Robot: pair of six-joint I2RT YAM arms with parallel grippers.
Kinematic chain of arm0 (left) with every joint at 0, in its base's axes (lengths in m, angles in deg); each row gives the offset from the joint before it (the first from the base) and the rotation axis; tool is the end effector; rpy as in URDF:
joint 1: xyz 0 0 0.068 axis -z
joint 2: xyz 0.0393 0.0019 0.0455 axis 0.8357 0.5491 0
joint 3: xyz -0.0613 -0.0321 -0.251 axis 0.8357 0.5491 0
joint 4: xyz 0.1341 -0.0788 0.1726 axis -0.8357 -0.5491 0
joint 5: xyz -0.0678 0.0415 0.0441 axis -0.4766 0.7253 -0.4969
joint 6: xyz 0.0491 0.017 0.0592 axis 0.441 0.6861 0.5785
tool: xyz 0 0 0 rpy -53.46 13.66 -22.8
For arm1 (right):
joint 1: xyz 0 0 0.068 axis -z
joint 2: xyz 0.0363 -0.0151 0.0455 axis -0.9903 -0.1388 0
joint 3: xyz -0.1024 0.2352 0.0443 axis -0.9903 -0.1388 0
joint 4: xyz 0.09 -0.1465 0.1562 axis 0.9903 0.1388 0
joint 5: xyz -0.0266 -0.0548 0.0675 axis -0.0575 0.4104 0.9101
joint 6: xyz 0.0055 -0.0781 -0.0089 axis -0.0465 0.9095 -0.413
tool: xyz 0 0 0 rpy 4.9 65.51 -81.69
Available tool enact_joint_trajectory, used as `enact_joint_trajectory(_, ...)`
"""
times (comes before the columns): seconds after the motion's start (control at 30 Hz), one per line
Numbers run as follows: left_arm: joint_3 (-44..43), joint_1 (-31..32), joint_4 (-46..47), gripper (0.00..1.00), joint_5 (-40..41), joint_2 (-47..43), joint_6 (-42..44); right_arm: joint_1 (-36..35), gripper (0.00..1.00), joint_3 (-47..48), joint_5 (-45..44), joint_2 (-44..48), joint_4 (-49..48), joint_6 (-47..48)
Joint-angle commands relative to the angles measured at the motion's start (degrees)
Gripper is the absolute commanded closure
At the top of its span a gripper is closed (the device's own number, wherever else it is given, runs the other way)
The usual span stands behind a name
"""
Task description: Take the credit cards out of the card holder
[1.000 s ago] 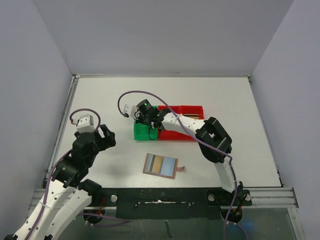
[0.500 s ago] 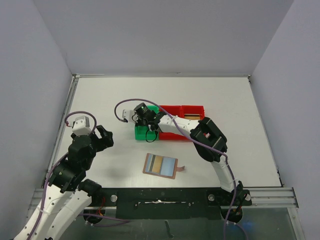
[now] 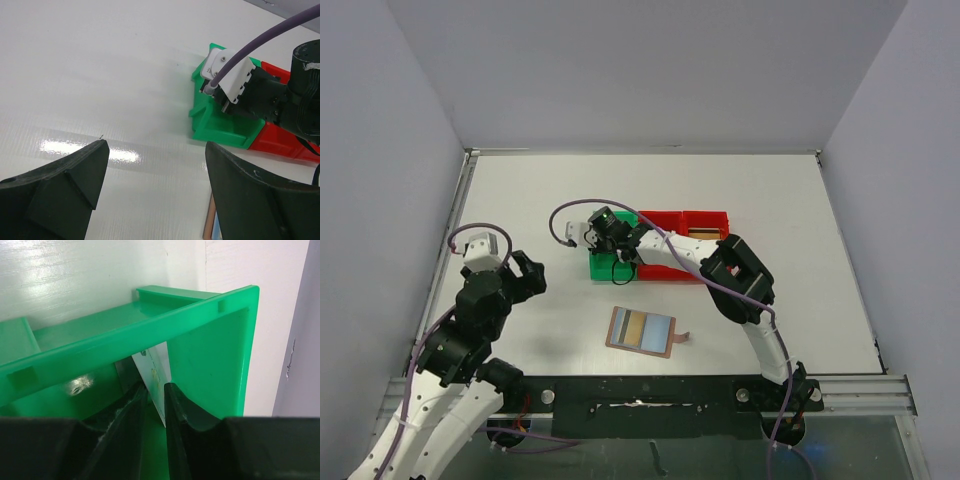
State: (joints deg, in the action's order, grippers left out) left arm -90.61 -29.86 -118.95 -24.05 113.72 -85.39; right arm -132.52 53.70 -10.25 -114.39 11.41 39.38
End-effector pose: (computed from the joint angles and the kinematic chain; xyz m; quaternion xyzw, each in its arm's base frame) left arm 0.1147 -0.0271 0.2733 -0.1462 0.8072 -0.1116 0.5610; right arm 0.3122 0.3514 0.1564 -0.6192 0.6882 -0.0847 0.3685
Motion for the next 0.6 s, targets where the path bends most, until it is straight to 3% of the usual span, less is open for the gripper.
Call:
enact_joint_trajectory(0.0,-0.80,-0.29,2.22,0.23,0.16,1.14,0.33,-0.20,0.77,1.03,-2.19,-1.14,-1.15,0.19)
enact_joint_trajectory(0.57,-0.78,-0.29,2.37,0.22,-0.62,2.18,0.62,0.45,0.67,4.52,-6.73,-3.11,-1.95,-9.94)
